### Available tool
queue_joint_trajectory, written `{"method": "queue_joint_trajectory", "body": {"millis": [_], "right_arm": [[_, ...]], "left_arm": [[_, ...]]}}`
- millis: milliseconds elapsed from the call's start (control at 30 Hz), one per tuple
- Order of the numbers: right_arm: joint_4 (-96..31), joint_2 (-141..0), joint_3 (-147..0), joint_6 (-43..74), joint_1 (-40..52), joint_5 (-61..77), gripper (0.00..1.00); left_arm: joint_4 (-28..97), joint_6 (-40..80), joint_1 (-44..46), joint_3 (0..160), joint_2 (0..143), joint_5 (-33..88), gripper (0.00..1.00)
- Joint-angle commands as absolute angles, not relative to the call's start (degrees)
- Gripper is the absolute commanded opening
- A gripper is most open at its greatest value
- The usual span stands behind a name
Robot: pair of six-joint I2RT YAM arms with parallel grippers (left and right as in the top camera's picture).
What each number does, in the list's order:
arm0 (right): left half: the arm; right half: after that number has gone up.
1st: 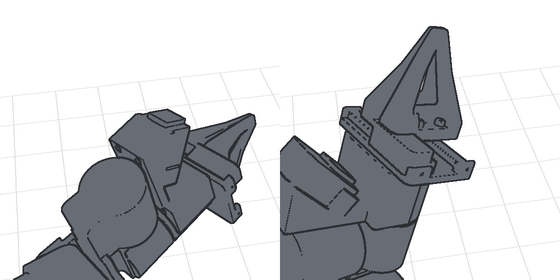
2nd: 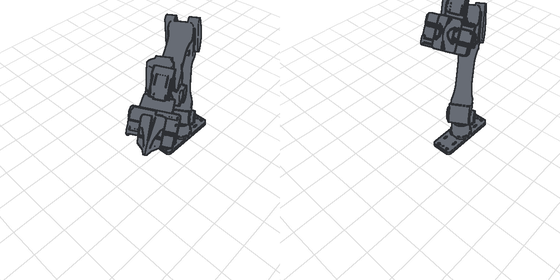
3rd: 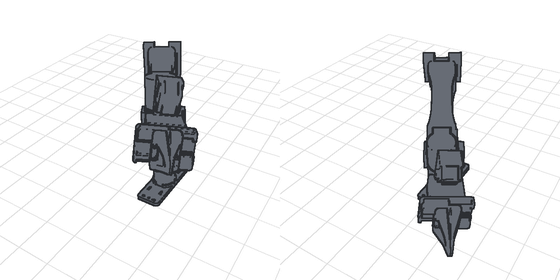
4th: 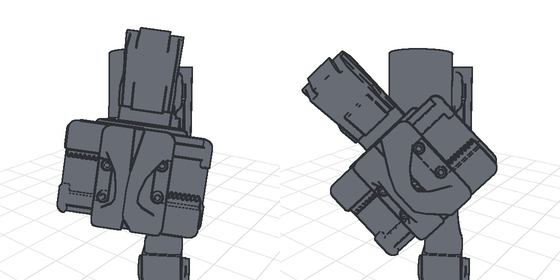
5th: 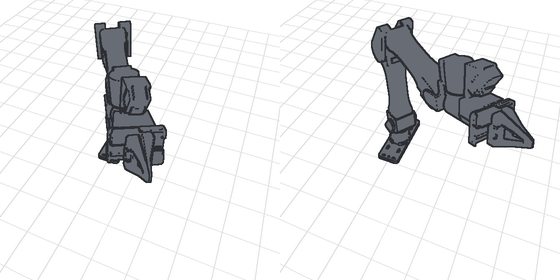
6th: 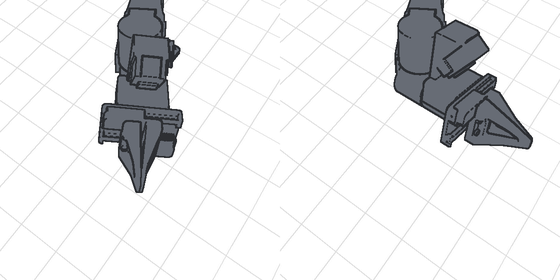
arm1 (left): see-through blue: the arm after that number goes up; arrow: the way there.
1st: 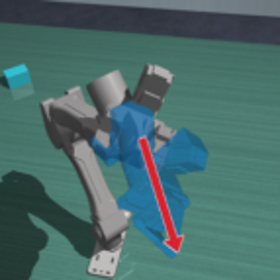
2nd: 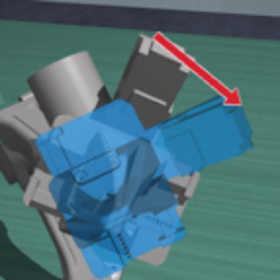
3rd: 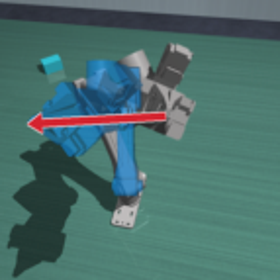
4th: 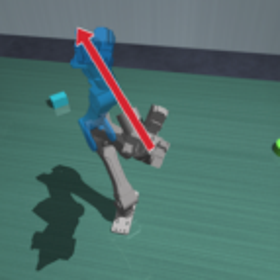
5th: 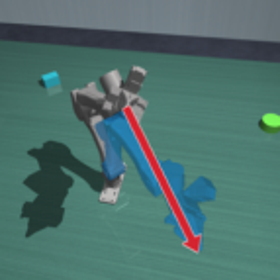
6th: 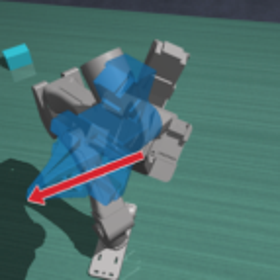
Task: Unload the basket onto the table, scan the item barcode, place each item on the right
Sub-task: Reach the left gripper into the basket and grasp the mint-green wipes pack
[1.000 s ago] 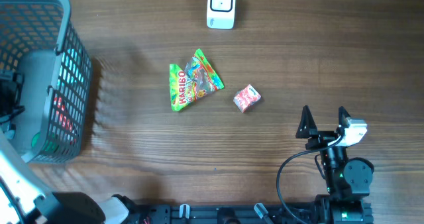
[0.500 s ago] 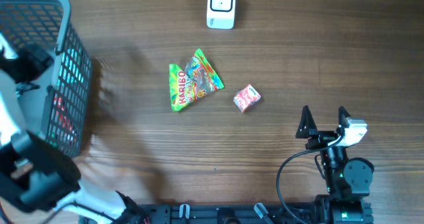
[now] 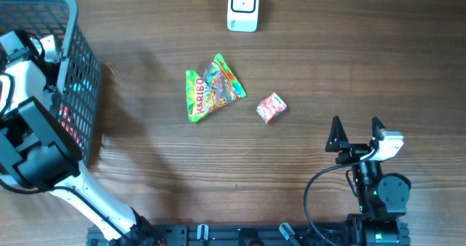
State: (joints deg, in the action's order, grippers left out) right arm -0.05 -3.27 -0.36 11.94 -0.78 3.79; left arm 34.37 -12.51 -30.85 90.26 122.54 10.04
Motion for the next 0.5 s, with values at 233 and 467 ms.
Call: {"method": "queue_joint_trajectory", "body": {"millis": [233,467], "right_arm": [[0.08,-3.33,-0.3,12.03,-0.4,3.01,1.0],[0.08,-3.33,-0.3,12.03,-0.4,3.01,1.0]], "left_arm": [[38.11,-9.56,-30.65,89.6,118.02,-6.48,0.04],[39.75,11.33,-29.95,90.37,94.41,-6.66,0.04]]}}
